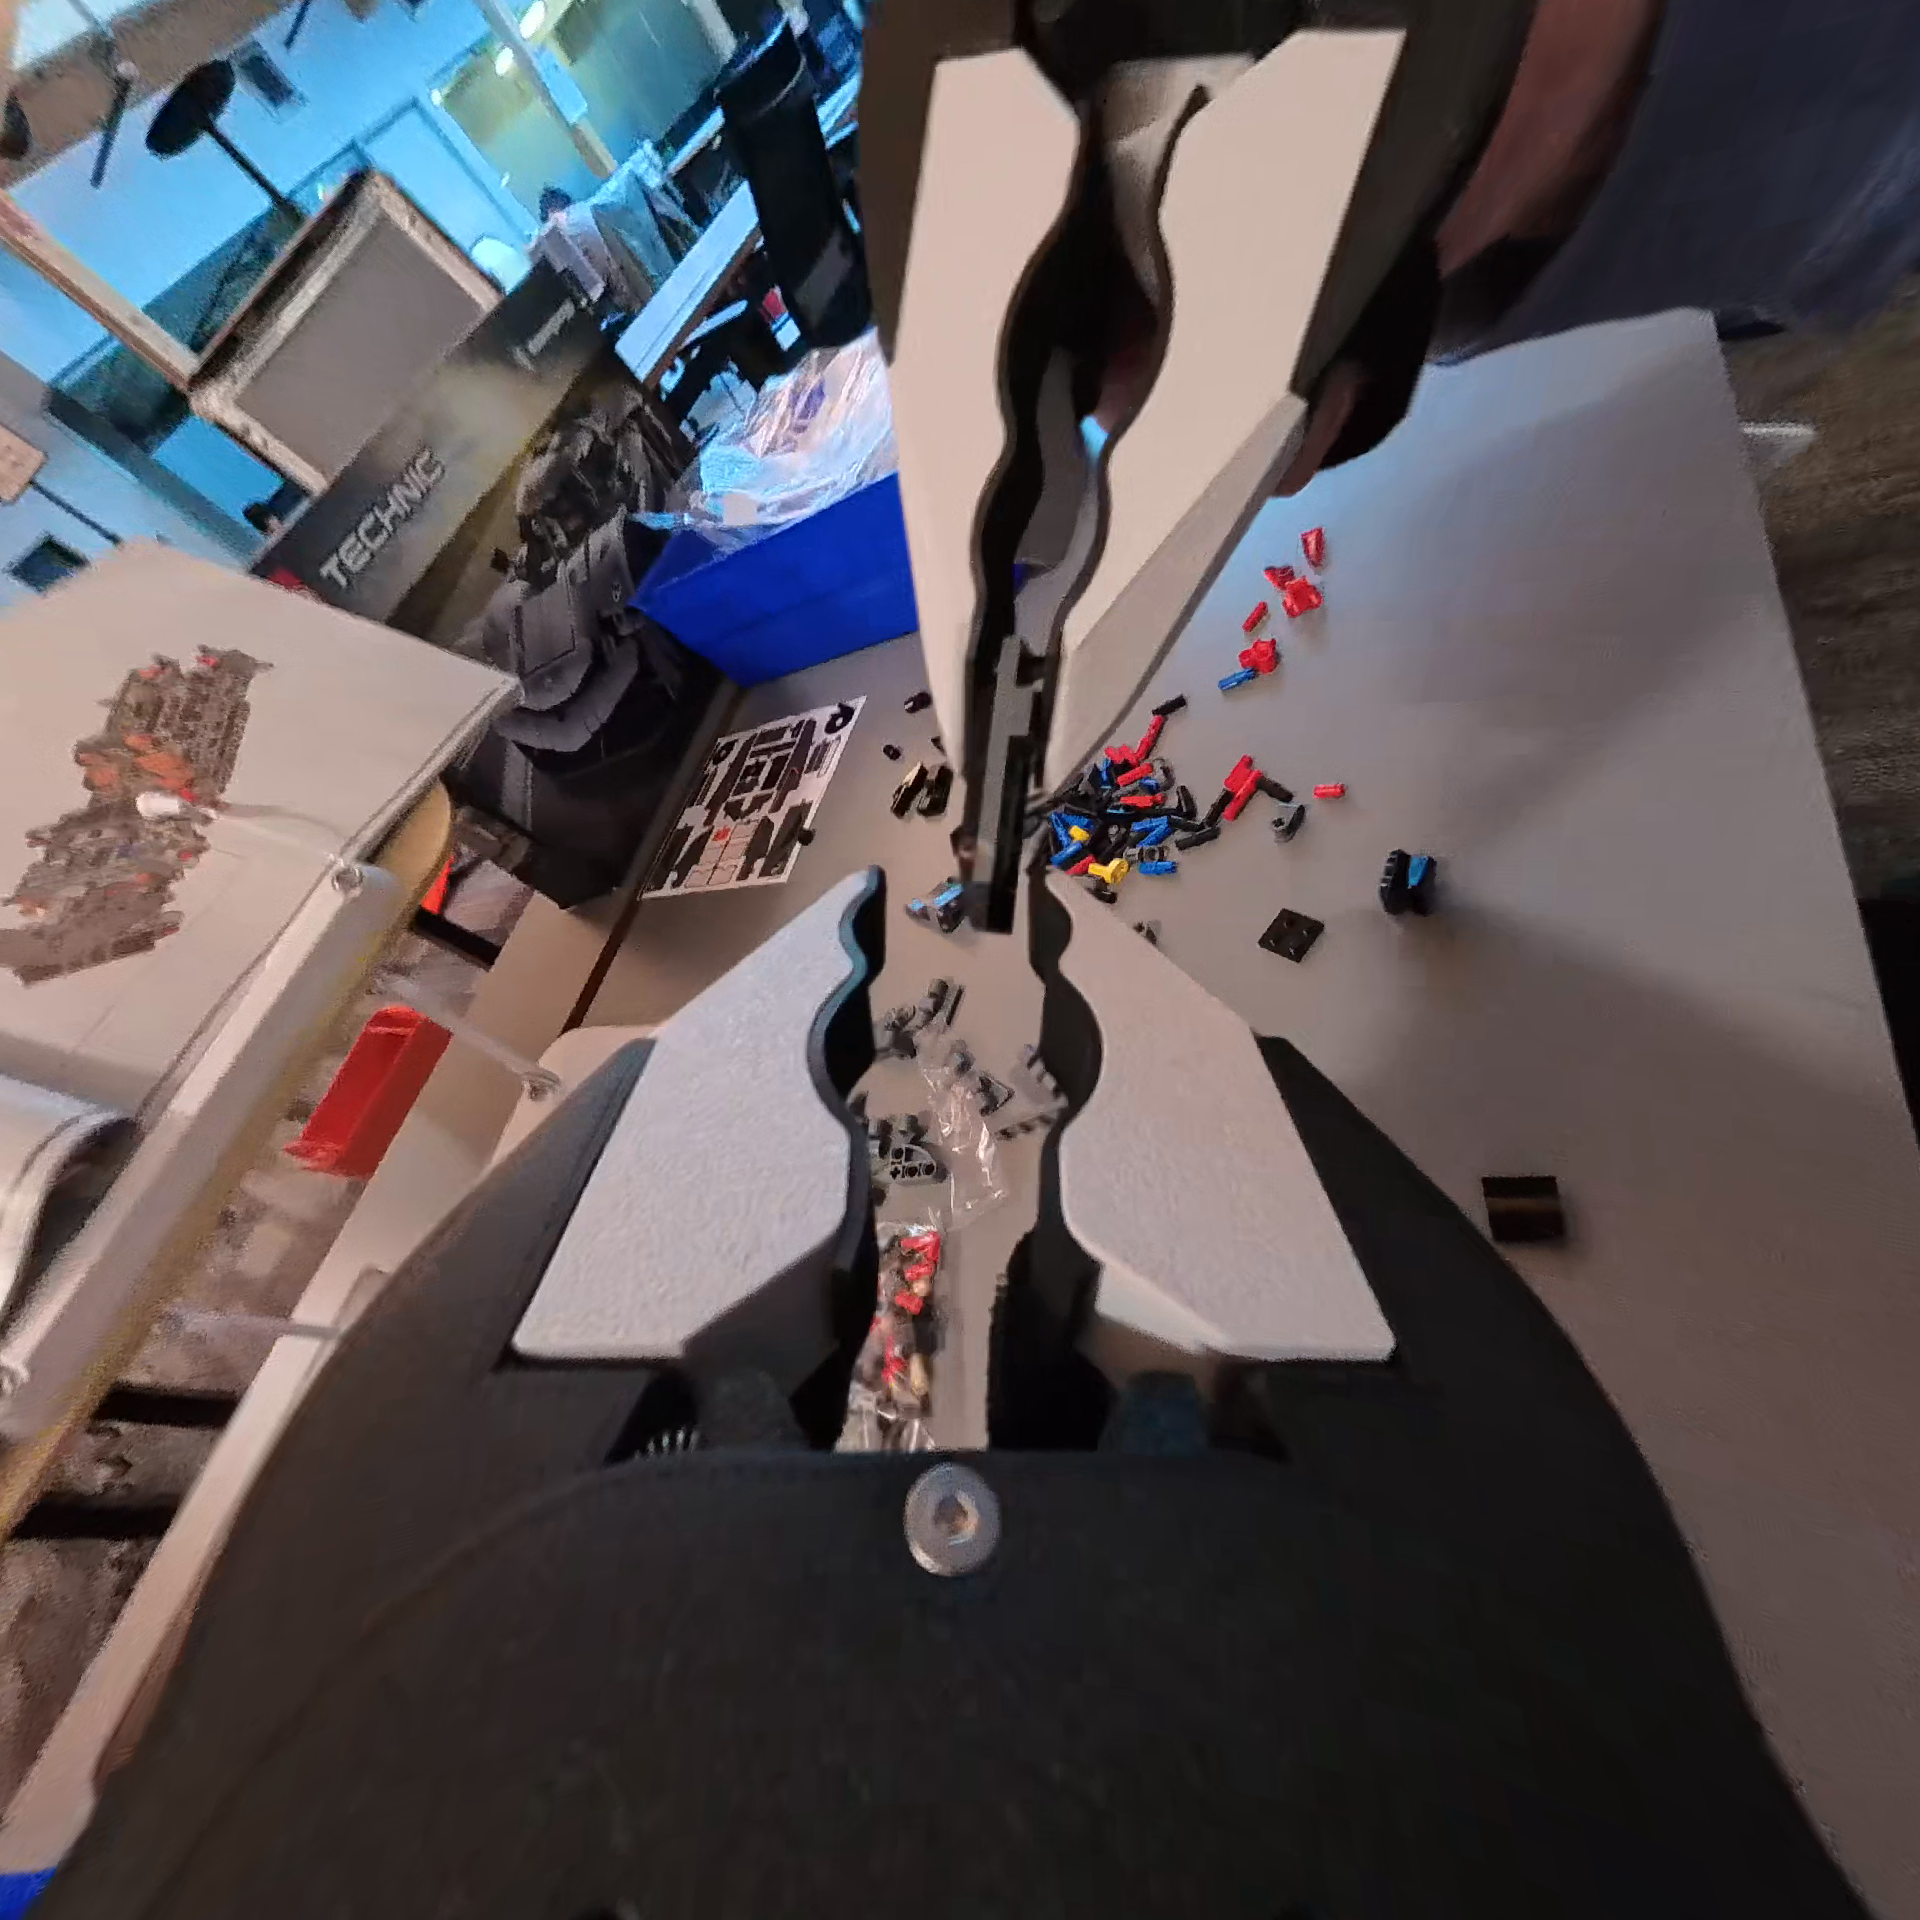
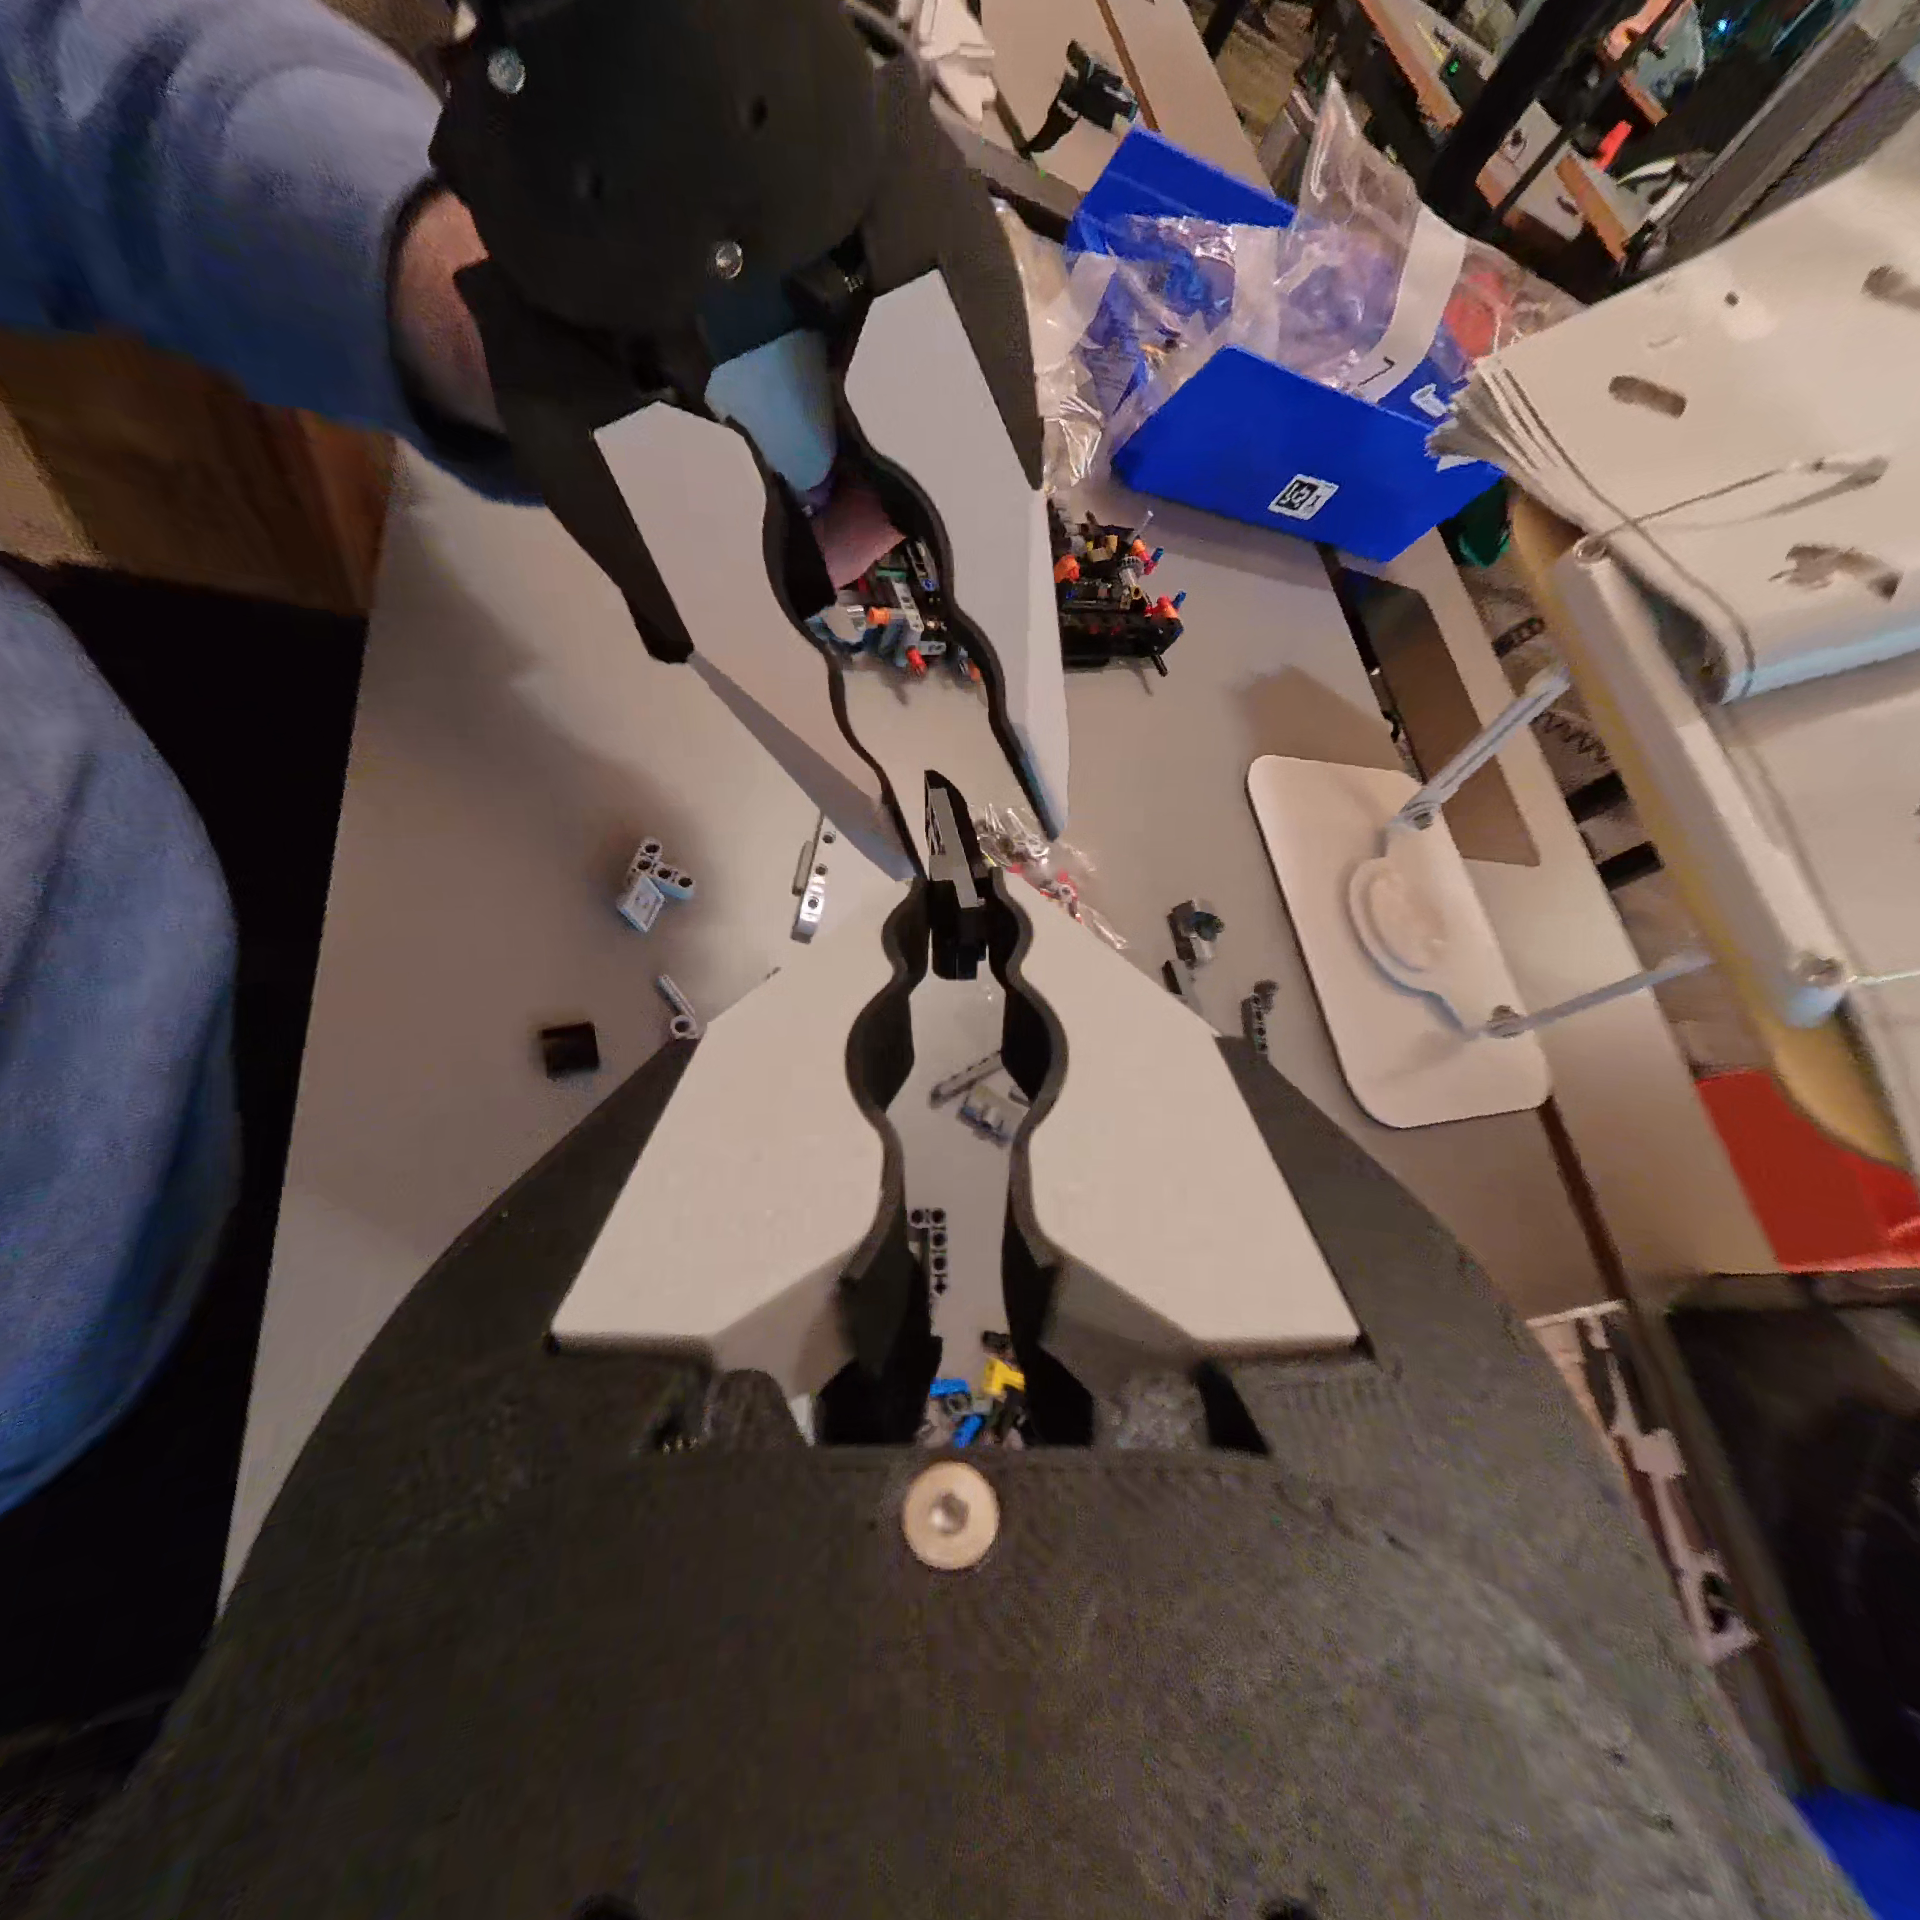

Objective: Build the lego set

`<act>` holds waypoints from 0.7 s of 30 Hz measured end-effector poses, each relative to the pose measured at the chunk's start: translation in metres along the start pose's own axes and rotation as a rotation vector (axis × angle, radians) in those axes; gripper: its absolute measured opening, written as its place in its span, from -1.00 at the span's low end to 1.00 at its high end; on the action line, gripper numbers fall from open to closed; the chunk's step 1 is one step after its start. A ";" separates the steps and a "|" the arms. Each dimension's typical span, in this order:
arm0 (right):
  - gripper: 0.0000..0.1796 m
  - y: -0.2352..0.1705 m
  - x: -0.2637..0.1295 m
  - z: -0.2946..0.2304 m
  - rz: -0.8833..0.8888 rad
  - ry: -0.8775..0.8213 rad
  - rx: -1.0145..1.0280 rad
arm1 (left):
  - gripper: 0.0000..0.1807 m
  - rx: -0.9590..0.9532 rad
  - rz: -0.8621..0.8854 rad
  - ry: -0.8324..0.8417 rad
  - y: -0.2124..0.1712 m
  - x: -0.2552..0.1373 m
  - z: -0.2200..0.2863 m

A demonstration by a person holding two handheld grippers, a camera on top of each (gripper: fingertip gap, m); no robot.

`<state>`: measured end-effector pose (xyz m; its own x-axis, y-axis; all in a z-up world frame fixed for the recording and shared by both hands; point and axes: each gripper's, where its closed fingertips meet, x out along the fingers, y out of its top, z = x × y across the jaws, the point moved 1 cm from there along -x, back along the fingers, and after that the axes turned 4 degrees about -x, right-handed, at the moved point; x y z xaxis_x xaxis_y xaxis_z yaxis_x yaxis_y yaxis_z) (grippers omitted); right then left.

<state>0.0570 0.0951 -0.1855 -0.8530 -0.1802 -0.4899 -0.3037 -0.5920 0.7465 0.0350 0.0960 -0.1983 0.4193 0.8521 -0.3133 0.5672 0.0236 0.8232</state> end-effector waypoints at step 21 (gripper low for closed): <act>-0.91 0.049 0.004 0.012 0.067 -0.018 0.030 | -0.86 -0.090 0.190 -0.033 0.030 -0.034 -0.015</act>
<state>0.0339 0.0754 -0.1454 -0.8790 -0.2046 -0.4307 -0.2582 -0.5550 0.7908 0.0267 0.0762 -0.1562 0.5366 0.8281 -0.1622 0.4108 -0.0885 0.9074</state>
